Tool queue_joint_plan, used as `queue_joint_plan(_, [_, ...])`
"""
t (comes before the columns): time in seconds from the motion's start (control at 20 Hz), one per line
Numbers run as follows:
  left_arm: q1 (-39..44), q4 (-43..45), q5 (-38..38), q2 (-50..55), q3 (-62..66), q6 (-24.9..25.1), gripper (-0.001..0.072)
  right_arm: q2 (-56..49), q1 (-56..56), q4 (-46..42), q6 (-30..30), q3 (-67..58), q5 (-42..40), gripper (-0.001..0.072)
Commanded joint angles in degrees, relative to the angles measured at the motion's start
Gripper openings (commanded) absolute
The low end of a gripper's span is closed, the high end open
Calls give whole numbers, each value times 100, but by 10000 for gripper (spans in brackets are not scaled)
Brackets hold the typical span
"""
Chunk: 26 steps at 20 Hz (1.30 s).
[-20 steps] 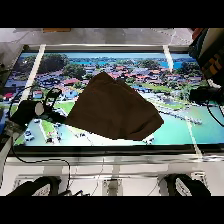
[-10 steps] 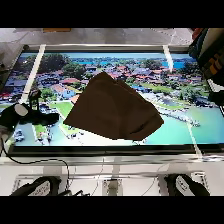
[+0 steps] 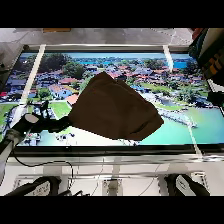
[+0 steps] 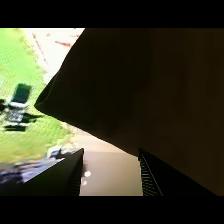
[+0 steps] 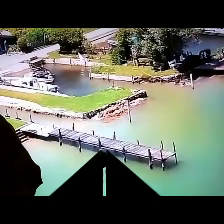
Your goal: Fold the clothes and pants, and hang the long-sleeved shirts on hangers.
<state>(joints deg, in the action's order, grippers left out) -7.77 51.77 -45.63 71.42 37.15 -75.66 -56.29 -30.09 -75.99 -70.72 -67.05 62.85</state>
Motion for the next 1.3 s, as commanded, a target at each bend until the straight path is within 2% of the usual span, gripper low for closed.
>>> queue_joint_plan(0.0, [214, -461, 442, 446, -52, 4, 398, -20, -11, 37, 15, -2, -13, 14])
queue_joint_plan(0.2, [385, -859, 1309, 667, -50, 4, 396, -20, -11, 28, 15, -2, -39, 14])
queue_joint_plan(0.35, [378, -876, 1687, 664, 13, 4, 381, -20, -11, -254, 15, 15, -116, 14])
queue_joint_plan(0.45, [380, -879, 1899, 649, 22, 2, 193, -70, -13, -595, 20, 122, -81, 14])
queue_joint_plan(0.55, [380, -883, 1912, 647, 22, 2, 41, -186, -57, -621, 105, 389, 186, 13])
queue_joint_plan(0.6, [380, -883, 1906, 636, 24, 4, 12, -260, -63, -520, 232, 597, 420, 13])
queue_joint_plan(0.65, [382, -876, 1902, 584, 37, 92, 11, -308, -63, -372, 380, 846, 619, 13])
queue_joint_plan(0.7, [382, -881, 1888, 474, 70, 400, 11, -326, -61, -48, 533, 1152, 730, 13])
queue_joint_plan(0.8, [382, -879, 1882, 79, 151, 839, 12, -341, -59, 896, 1003, 1788, 964, 13])
queue_joint_plan(0.9, [382, -876, 1888, -472, 262, 929, 11, -339, -59, 1738, 1399, 2411, 1121, 13])
queue_joint_plan(1.05, [382, -881, 1912, -1510, 457, 925, 12, -339, -57, 2566, 1447, 3171, 1075, 14])
queue_joint_plan(1.1, [382, -879, 1954, -1847, 485, 925, 11, -339, -57, 2865, 1445, 3392, 1021, 44])
queue_joint_plan(1.15, [382, -879, 2024, -2212, 494, 925, 12, -339, -57, 3119, 1443, 3563, 925, 133])
queue_joint_plan(1.25, [382, -879, 2232, -2837, 496, 922, 11, -341, -33, 3536, 1436, 3834, 728, 436])
